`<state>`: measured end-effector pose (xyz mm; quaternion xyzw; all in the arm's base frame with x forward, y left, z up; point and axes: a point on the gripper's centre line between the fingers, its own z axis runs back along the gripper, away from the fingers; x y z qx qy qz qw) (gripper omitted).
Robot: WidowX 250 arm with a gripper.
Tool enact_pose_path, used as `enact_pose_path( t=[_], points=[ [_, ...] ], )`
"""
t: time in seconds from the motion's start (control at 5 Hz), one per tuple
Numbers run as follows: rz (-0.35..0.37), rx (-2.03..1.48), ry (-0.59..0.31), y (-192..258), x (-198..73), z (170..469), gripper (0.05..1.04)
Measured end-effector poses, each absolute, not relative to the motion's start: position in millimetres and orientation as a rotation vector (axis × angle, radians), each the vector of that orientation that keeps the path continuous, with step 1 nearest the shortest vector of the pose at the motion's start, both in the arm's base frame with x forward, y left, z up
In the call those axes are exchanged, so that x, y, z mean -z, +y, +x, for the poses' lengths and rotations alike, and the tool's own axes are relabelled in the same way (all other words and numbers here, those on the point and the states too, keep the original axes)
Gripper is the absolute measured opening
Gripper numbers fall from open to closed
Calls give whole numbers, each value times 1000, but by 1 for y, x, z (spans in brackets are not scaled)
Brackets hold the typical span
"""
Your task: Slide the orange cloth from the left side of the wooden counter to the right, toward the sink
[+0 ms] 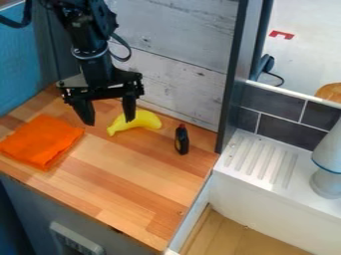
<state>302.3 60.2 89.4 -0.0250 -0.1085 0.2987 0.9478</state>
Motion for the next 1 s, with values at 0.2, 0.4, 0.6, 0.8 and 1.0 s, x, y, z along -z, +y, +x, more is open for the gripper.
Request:
enact_pose_path(
  t=[0.2, 0.4, 0.6, 0.8, 1.0],
  points=[
    [-48, -593, -187, 60, -79, 300, 1000],
    [-119, -450, -136, 92, -53, 312, 1000],
    [-137, -503, -140, 124, -31, 320, 1000],
    [-120, -503, -166, 145, -13, 330, 1000],
    [-99, -537, -195, 171, -1, 334, 1000]
  ],
)
